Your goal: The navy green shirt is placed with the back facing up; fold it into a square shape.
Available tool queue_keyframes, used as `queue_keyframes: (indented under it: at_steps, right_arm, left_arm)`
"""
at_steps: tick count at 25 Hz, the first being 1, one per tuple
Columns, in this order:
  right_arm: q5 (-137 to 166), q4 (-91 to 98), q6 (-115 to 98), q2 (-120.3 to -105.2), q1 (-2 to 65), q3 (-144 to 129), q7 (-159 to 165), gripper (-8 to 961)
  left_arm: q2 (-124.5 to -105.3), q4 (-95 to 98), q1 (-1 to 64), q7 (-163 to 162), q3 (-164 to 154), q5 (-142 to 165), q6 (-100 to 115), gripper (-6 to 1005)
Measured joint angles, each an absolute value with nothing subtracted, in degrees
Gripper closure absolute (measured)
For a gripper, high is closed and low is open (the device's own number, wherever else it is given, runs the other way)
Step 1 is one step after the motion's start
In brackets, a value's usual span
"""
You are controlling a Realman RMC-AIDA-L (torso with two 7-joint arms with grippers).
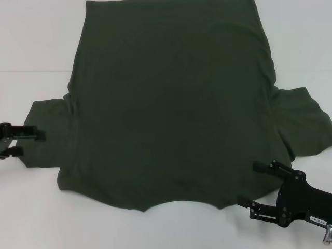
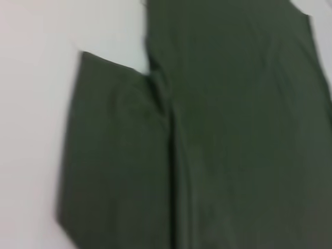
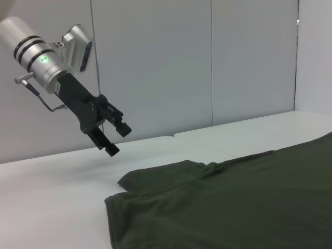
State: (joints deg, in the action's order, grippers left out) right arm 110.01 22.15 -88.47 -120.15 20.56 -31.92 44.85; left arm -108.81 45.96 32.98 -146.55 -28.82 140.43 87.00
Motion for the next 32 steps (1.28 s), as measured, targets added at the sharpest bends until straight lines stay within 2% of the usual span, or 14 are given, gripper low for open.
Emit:
queue_keyframes:
  at_steps: [32]
  right_arm:
    - [110.0, 21.4, -88.2, -120.14, 21.0, -32.0, 44.6, 10]
  left_arm:
    - [-108.85, 35.8, 33.8, -149.8, -29.4, 142.6, 70.4, 125]
